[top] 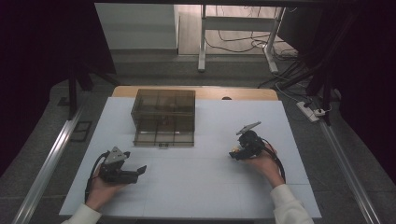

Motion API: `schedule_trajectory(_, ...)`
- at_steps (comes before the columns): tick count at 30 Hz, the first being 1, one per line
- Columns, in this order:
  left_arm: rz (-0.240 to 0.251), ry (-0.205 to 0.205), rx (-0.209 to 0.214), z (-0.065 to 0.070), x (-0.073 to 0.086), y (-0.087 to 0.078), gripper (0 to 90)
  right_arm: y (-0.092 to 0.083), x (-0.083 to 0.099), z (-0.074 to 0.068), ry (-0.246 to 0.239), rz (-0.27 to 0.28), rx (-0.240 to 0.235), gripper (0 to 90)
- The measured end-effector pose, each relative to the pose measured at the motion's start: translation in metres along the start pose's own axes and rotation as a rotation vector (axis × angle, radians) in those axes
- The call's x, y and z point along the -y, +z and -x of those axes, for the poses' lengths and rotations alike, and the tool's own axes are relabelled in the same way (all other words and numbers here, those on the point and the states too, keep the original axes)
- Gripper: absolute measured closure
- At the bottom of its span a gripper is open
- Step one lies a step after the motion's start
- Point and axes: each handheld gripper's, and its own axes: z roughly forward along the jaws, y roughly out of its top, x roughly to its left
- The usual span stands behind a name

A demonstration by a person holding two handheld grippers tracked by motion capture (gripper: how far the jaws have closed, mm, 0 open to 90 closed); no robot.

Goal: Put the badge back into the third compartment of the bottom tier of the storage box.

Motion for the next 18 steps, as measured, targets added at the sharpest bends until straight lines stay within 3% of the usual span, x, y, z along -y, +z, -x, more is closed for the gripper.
schedule_trajectory(18, -0.007, 0.001, 0.002, 0.0004, 0.0002, 0.0011, 12.1, 0.0004, -0.0004, -0.0043, -0.028, -0.013, 0.033, 43.2)
